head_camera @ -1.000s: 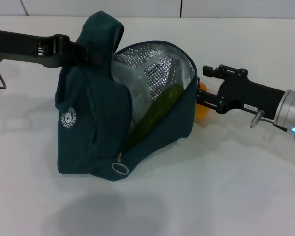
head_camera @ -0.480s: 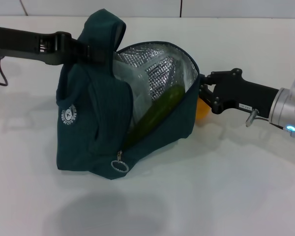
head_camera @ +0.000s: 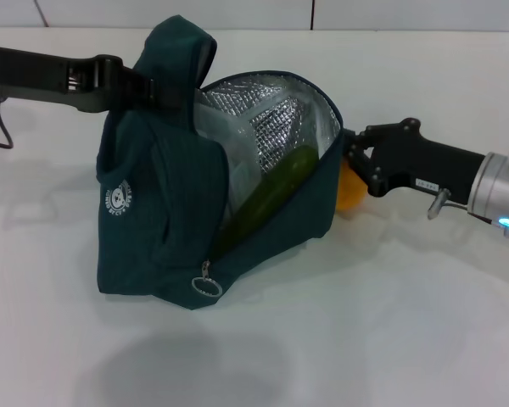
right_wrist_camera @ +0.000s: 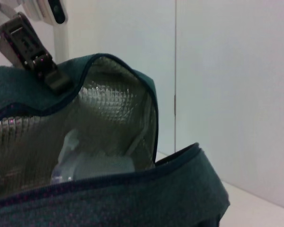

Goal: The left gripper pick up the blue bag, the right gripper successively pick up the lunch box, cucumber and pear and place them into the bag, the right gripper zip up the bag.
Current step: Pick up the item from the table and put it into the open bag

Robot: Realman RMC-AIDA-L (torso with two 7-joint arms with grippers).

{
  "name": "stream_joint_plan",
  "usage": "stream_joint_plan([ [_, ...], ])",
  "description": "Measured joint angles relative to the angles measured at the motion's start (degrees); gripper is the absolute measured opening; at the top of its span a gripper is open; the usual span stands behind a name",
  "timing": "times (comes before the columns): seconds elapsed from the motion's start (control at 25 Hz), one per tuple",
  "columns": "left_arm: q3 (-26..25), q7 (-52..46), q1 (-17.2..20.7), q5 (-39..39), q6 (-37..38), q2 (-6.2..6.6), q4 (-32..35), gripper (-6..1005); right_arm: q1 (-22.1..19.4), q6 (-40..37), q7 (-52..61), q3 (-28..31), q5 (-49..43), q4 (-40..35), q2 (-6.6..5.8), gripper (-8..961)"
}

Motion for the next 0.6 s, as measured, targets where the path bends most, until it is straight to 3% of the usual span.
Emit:
stream_joint_plan([
  [0.6, 0.1, -0.4, -0.1, 0.0, 0.1, 0.0, -0.1, 37, -4.8, -12.8, 1.8, 11.9, 0.2, -0.9, -1.11, 38],
])
